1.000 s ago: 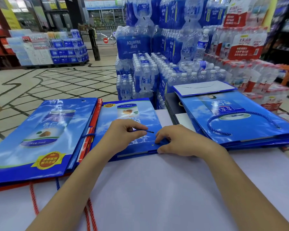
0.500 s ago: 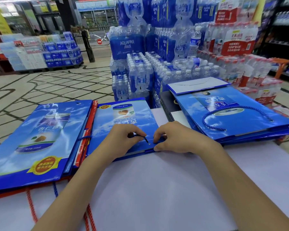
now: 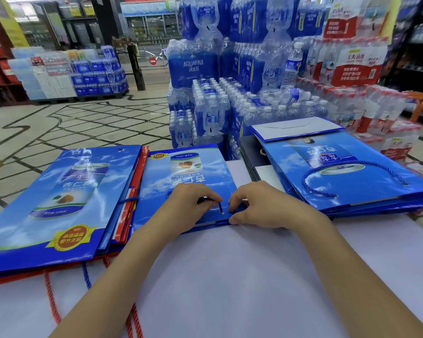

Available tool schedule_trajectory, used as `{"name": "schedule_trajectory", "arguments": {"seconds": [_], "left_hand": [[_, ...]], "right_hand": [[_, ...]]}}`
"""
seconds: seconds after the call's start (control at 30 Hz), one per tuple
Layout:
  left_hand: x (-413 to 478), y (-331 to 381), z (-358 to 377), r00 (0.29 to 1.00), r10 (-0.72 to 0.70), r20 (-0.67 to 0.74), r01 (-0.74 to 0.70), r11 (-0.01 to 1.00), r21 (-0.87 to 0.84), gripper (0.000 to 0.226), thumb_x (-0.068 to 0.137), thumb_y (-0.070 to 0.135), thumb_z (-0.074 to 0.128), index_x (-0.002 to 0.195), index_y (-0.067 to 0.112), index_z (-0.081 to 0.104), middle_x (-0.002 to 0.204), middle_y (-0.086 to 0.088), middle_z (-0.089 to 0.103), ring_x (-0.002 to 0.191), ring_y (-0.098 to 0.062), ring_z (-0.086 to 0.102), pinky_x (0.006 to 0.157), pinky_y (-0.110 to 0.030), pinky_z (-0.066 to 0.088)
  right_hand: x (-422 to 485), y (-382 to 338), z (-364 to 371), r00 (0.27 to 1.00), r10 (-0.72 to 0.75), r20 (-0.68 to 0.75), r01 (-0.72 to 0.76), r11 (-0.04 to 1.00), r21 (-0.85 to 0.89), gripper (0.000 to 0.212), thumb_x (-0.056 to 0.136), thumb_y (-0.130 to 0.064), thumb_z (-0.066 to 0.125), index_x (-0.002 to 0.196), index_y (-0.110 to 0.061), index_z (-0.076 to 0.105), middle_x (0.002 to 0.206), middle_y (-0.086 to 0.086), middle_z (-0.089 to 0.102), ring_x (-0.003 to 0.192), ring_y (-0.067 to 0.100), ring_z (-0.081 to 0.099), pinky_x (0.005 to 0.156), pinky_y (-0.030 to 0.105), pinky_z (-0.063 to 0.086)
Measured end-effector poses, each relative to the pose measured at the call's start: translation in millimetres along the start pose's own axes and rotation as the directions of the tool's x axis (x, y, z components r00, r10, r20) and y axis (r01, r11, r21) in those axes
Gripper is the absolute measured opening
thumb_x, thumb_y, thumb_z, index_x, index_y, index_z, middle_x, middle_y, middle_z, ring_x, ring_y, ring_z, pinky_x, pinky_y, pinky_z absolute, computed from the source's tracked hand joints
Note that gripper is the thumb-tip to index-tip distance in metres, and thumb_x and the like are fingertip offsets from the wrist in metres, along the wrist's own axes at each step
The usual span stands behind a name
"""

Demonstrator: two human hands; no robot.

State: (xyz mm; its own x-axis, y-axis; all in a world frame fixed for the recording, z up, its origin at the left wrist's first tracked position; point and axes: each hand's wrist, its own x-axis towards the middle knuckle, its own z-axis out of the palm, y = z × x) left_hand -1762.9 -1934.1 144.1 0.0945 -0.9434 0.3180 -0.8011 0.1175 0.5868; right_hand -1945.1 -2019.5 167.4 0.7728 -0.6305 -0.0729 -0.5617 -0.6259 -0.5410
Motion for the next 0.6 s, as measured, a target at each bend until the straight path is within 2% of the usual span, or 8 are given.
{"name": "schedule_trajectory", "arguments": {"seconds": [0.13,0.37,0.5,0.6], "left_hand": [[0.0,3.2,1.7,1.0,-0.007,0.004,0.007,1.0,-0.013,0.014,0.089,0.011,0.068,0.096,0.019,0.077,0.079,0.026,0.062,0.079,0.01,0.059,0.072,-0.004,0.041],[1.2,-0.6,0.5,0.999,0.005,0.039,-0.006,0.999,0.041,0.016,0.089,0.01,0.067,0.098,0.02,0.076,0.082,0.024,0.062,0.083,0.006,0.06,0.074,-0.006,0.043],[0.7,-0.2,-0.7,0.996,-0.004,0.093,0.003,1.0,0.006,0.018,0.09,0.012,0.065,0.1,0.022,0.076,0.087,0.02,0.065,0.086,0.004,0.06,0.075,-0.009,0.045],[-1.3,0.6,-2.8,0.99,0.007,0.143,-0.009,1.0,0.014,0.021,0.094,0.014,0.059,0.105,0.025,0.074,0.095,0.017,0.067,0.092,0.001,0.058,0.08,-0.011,0.044]], "right_hand": [[-1.8,-1.9,-0.6,1.0,0.006,-0.004,-0.006,1.0,-0.005,0.019,0.08,-0.037,0.076,0.097,-0.028,0.073,0.105,-0.01,0.063,0.096,0.008,0.06,0.088,0.032,0.053],[-2.0,-2.5,-1.0,1.0,-0.001,-0.008,0.001,1.0,-0.009,0.017,0.081,-0.036,0.076,0.095,-0.027,0.073,0.103,-0.011,0.063,0.092,0.006,0.059,0.085,0.028,0.052],[-2.6,-2.4,-2.4,0.998,-0.02,-0.056,0.021,1.0,0.016,0.01,0.081,-0.034,0.075,0.086,-0.026,0.074,0.088,-0.013,0.065,0.076,0.0,0.058,0.07,0.018,0.048],[-2.5,-3.7,-3.2,0.992,-0.051,-0.116,0.056,0.997,0.043,0.008,0.085,-0.031,0.072,0.084,-0.023,0.073,0.078,-0.011,0.065,0.068,0.001,0.056,0.065,0.019,0.047]]}}
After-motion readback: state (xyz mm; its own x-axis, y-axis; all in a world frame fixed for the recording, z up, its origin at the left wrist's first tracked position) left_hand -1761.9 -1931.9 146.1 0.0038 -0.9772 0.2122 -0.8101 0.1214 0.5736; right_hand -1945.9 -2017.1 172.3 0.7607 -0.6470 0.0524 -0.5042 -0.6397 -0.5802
